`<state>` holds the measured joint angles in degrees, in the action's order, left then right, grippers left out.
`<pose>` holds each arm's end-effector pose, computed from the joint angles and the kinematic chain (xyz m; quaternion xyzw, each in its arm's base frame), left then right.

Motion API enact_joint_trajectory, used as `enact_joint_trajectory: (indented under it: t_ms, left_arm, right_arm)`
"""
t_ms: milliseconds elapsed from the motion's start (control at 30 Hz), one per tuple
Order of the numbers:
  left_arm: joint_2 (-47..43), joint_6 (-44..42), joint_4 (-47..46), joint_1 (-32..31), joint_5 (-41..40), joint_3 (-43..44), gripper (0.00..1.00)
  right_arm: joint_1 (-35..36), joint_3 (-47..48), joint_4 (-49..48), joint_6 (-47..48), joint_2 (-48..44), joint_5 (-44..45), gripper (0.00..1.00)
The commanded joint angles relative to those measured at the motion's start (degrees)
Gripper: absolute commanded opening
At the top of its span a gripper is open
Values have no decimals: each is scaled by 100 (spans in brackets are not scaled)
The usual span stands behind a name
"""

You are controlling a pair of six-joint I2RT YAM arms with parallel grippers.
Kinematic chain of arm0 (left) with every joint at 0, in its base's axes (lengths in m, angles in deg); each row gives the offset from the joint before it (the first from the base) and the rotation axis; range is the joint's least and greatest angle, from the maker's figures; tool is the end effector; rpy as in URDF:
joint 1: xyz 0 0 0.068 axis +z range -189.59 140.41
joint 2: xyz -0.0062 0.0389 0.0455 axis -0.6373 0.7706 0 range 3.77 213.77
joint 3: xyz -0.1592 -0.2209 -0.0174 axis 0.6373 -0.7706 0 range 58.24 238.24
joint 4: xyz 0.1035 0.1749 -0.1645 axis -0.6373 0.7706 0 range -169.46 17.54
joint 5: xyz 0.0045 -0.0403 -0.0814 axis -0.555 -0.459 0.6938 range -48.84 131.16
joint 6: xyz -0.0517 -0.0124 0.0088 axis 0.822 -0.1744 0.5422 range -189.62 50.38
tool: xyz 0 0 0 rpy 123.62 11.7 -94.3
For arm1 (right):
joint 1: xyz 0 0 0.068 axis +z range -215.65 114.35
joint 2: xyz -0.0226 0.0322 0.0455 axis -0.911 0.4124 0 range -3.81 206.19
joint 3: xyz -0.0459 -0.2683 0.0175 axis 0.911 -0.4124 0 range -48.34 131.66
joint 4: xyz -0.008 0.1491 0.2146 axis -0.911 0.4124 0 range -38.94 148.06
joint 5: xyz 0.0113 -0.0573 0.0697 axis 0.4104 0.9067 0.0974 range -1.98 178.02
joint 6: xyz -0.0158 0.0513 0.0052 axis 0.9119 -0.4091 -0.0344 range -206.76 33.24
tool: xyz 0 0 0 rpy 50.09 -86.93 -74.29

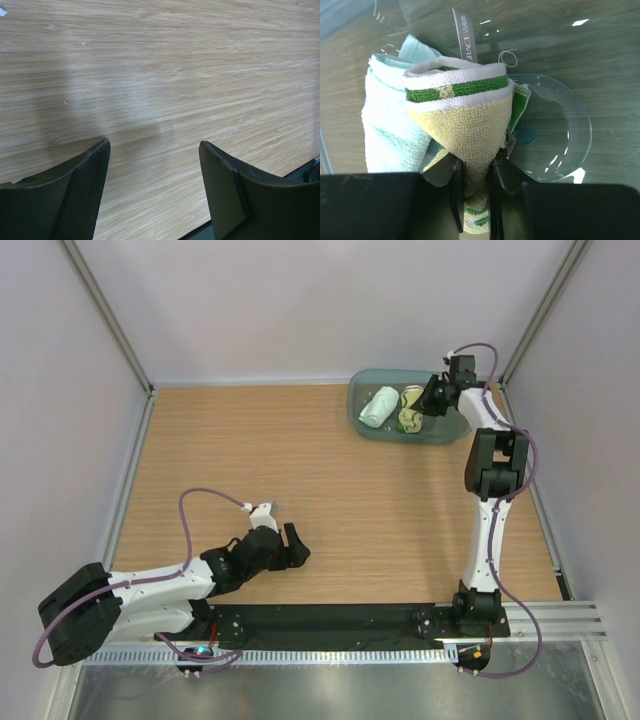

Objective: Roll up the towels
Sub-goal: Place the rolled towel into the container

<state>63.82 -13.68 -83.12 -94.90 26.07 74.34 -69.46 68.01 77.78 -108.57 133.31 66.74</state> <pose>0.1151 -0.1500 0.1453 -0.0602 0.8992 -0.2766 0.3336 0.5358 -0.0229 0.1834 0.1379 0.9080 0.2256 0.3250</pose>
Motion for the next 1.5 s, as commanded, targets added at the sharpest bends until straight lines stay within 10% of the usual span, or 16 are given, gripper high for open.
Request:
enact_joint_trajectory:
  t_ms: [0,433,900,1467]
  left_arm:
    - [130,-127,252,55,164,7,73]
    - [165,-119,208,126,235,-10,72]
    - [182,-127,146,187,305,-45,72]
    - [156,-119,138,231,349,-63,72]
  right_arm:
    - [284,370,913,501,201,984,3]
    - [1084,1618,1652,352,1044,1723,7]
    - [1164,1575,2056,449,905,2558,59]
    - [1164,1504,2118,396,122,1909,70]
